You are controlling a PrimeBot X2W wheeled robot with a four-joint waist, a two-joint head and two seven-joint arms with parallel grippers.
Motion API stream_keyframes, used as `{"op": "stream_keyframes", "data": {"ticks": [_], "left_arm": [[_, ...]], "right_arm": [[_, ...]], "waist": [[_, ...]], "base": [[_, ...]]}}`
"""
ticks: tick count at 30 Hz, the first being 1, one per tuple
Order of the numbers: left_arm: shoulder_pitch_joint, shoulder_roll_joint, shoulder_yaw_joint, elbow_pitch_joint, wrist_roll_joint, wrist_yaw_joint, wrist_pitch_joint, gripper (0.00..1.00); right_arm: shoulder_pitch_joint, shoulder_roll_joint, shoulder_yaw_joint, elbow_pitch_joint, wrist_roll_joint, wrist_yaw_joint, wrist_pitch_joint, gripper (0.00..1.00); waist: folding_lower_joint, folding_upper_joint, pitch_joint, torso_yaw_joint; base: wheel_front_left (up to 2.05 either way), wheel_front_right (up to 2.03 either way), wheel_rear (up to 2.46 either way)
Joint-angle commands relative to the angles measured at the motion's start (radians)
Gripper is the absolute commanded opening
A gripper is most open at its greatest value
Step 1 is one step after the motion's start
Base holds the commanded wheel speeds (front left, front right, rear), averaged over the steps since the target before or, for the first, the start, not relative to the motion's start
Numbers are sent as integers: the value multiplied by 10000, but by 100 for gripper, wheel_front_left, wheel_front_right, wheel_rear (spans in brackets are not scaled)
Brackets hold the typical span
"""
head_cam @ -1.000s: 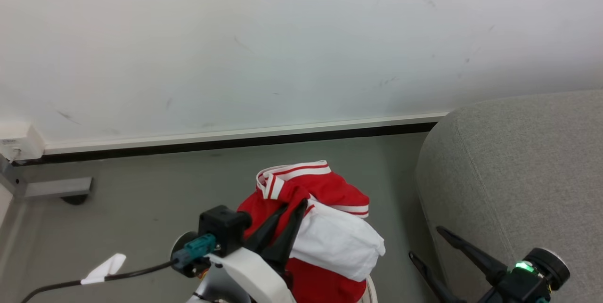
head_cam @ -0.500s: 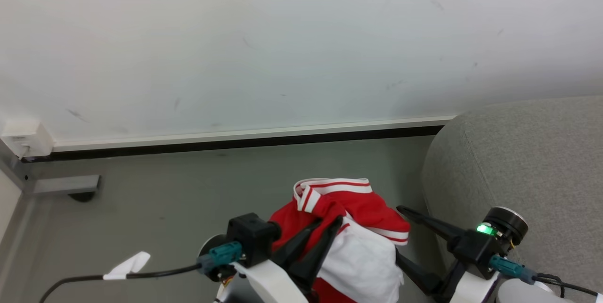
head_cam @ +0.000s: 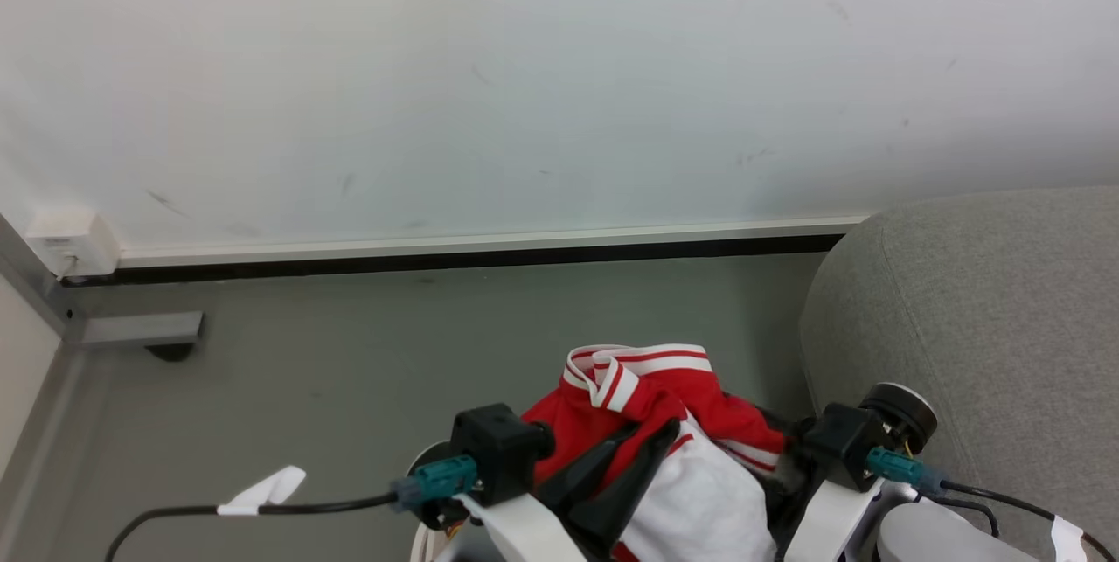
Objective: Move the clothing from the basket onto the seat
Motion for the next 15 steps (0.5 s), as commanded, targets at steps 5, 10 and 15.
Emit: {"op": "stream_keyframes", "data": {"ticks": [5,10,15], "left_arm": [[3,87,29,215,66,70,-128,0],[51,127,100,538,94,99,-349,0],[124,11,143,1103,38,87,-775,86]], "right_arm": [[57,5,-87,115,479,-21,8,0],[-50,-144,-205,123,772,-21,8,0],[-62,-299,-549,72,1026,-21,7,0]], "waist": [[-1,-1,25,-5],[-1,-1,68,-92],[-1,-1,106,-215]], "base": [[0,0,0],[0,0,0],[0,0,0]]}}
